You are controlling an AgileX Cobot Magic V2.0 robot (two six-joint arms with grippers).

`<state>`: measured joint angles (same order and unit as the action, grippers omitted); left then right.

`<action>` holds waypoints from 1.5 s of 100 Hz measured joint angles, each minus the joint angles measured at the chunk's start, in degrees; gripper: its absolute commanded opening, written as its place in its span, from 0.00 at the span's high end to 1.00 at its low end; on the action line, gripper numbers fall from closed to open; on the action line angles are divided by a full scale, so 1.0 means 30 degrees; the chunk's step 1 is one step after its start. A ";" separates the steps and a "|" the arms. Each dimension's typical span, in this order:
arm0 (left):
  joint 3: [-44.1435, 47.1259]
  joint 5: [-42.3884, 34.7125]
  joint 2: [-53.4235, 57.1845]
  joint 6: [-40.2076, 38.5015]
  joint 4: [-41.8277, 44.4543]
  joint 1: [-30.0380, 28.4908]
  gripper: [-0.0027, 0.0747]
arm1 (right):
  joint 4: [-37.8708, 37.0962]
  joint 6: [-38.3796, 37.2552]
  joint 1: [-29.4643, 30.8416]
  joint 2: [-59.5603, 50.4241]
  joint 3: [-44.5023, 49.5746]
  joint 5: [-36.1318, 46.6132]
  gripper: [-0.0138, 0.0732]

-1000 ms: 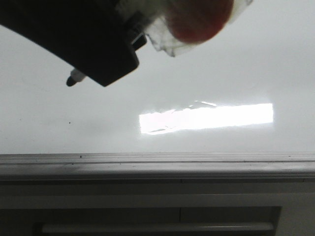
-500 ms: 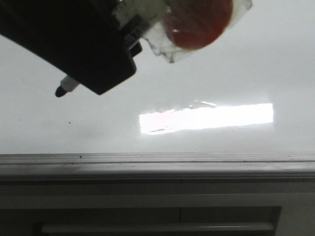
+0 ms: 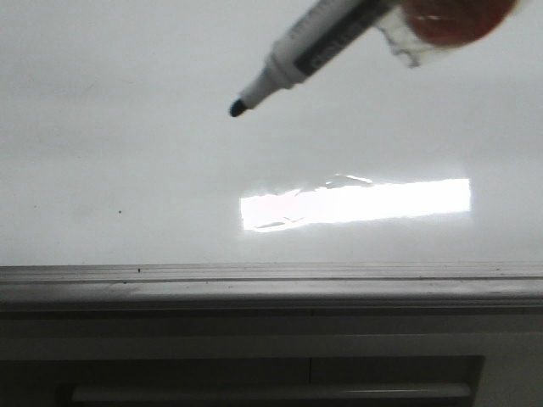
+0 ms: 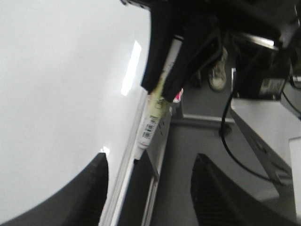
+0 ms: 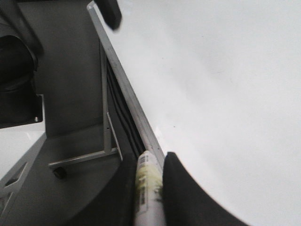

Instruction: Write number 0 on whiteboard

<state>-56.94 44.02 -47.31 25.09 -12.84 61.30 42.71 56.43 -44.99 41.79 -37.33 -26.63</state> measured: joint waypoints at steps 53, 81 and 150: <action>0.8966 -0.5185 1.0857 -0.8158 0.4642 -0.2149 0.99 | -0.0499 0.0000 0.1548 -0.2480 0.3210 0.5930 0.91; 0.9272 -0.5487 1.0944 -0.8362 0.4472 -0.2149 0.99 | -0.0828 0.0000 0.1548 0.0212 0.2990 0.7908 0.91; 0.9272 -0.5559 1.0944 -0.8362 0.4441 -0.2149 0.99 | -0.0828 0.0000 0.1346 0.4723 0.1019 0.6958 0.91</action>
<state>-29.12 27.34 -14.48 0.00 0.48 54.86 40.23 56.43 -40.95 55.96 -34.27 -5.76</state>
